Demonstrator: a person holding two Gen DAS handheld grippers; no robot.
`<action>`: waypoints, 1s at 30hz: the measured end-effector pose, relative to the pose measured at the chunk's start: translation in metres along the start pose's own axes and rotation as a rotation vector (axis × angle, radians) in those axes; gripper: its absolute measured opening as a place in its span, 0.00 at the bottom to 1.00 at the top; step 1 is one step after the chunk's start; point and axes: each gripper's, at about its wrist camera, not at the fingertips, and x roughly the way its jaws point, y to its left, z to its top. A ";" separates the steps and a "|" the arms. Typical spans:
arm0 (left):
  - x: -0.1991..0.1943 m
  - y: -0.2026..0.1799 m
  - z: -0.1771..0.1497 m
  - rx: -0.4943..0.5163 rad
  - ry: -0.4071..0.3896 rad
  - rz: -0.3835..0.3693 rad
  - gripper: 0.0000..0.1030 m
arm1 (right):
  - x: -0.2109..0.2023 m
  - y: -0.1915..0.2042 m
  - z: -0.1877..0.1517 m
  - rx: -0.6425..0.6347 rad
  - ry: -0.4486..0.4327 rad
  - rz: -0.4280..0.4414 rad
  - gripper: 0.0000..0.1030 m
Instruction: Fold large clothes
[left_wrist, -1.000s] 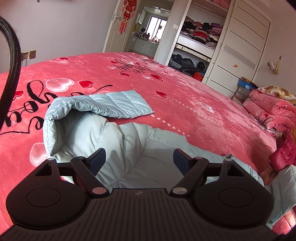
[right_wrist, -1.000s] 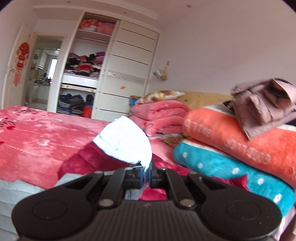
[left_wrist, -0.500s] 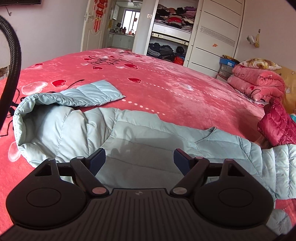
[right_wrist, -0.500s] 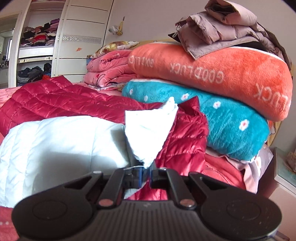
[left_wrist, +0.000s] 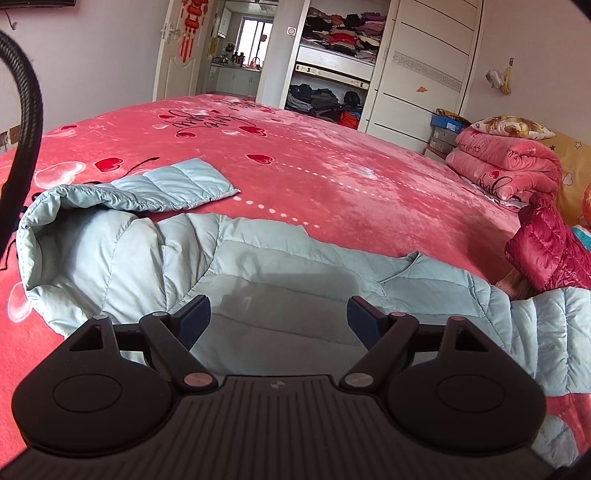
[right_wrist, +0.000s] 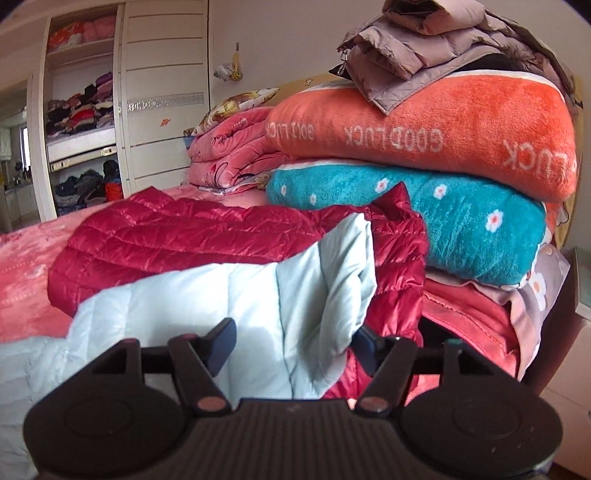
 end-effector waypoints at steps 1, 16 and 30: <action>-0.001 0.000 0.000 0.001 -0.002 0.001 0.97 | -0.007 0.002 0.002 0.026 -0.009 0.024 0.70; -0.010 0.010 0.009 -0.047 -0.022 0.025 0.97 | -0.020 0.182 -0.049 -0.115 0.088 0.639 0.88; 0.054 0.005 0.077 0.303 0.024 0.268 0.97 | 0.014 0.252 -0.119 -0.392 0.251 0.890 0.95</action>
